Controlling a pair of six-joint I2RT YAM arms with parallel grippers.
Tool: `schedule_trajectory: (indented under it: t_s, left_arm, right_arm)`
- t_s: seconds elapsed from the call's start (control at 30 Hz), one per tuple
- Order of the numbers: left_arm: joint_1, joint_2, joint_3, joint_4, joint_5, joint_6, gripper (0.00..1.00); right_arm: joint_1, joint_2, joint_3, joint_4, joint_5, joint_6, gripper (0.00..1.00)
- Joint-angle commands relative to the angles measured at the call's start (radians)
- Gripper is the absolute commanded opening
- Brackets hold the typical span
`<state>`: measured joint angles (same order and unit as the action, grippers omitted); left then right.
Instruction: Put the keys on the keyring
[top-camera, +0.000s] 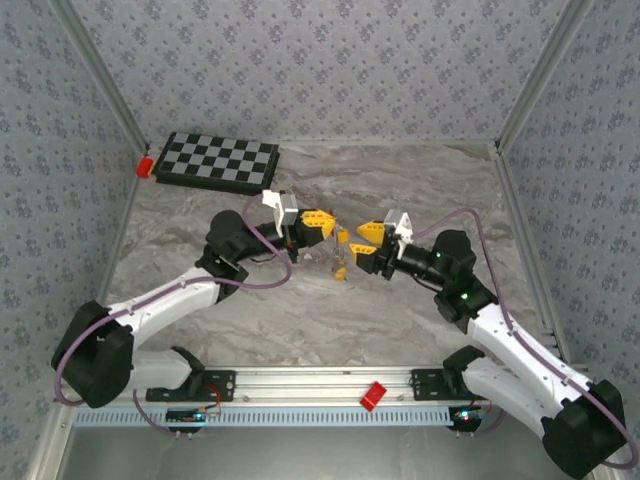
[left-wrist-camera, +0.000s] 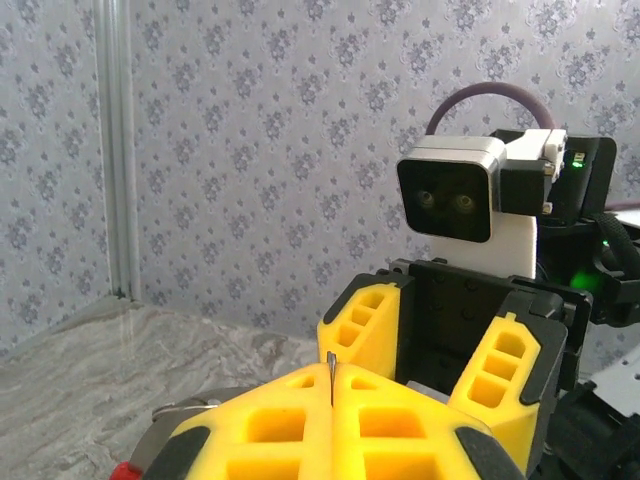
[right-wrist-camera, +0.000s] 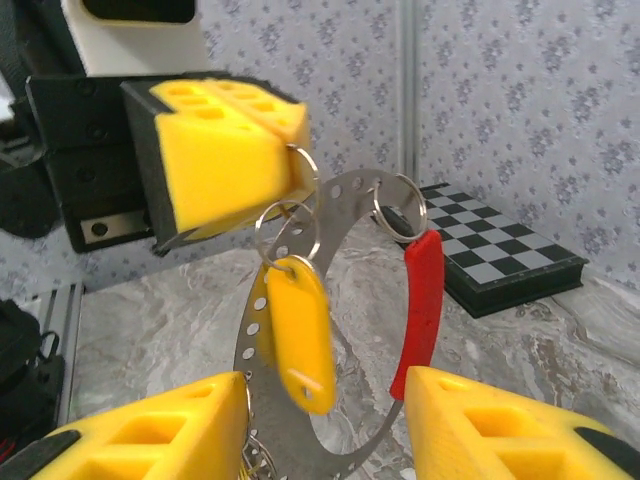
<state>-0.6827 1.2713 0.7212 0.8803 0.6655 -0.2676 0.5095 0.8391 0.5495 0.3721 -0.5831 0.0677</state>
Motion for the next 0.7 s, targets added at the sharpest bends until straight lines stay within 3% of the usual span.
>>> schedule_trajectory:
  t_s: [0.0, 0.47, 0.67]
  left_arm:
    - [-0.002, 0.015, -0.004, 0.105, -0.036, -0.008, 0.00]
    - [-0.019, 0.100, 0.088, 0.124, -0.078, -0.047, 0.00]
    - [-0.026, 0.141, 0.106, 0.194, -0.079, -0.073, 0.00]
  right_arm:
    - [-0.016, -0.016, -0.014, 0.058, 0.020, 0.069, 0.47]
    - [-0.084, -0.063, -0.043, 0.080, 0.092, 0.197, 0.45]
    - [-0.129, -0.091, -0.022, 0.080, 0.068, 0.253, 0.45]
